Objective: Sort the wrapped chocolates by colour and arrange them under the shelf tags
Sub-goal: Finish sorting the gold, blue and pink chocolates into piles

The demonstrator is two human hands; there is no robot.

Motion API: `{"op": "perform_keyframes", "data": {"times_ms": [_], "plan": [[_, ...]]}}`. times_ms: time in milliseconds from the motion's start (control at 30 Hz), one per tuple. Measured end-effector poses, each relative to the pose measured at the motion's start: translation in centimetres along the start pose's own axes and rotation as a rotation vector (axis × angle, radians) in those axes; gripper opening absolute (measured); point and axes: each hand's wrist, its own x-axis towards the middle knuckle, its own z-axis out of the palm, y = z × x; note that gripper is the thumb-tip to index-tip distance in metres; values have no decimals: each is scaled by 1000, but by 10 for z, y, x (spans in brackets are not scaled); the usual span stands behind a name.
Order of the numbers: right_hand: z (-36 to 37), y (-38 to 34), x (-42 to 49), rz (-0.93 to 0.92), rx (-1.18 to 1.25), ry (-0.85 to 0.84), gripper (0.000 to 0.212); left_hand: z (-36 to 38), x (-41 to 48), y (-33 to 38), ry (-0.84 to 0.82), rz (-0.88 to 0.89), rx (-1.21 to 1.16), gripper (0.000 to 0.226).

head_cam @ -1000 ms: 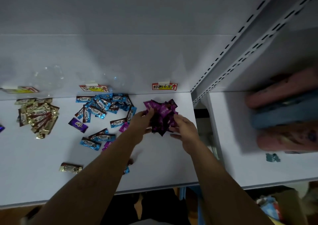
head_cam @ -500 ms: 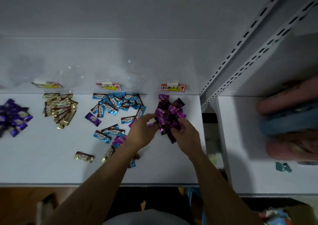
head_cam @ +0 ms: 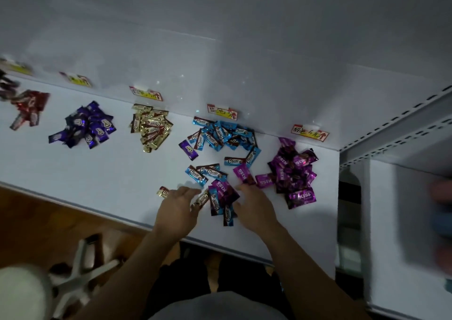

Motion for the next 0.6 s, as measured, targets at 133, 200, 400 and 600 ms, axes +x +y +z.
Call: {"op": "perform_keyframes", "data": {"times_ms": [133, 200, 400, 600], "plan": [[16, -10, 11, 1, -75, -50, 36, 16, 10, 0, 1, 157, -47, 35], [25, -16, 17, 4, -112, -16, 32, 20, 14, 0, 0, 149, -106, 36], [45, -34, 33, 155, -140, 175, 47, 28, 22, -18, -213, 403, 211, 56], [50, -46, 38, 291, -196, 138, 41, 15, 36, -75, -193, 454, 283, 51]]}}
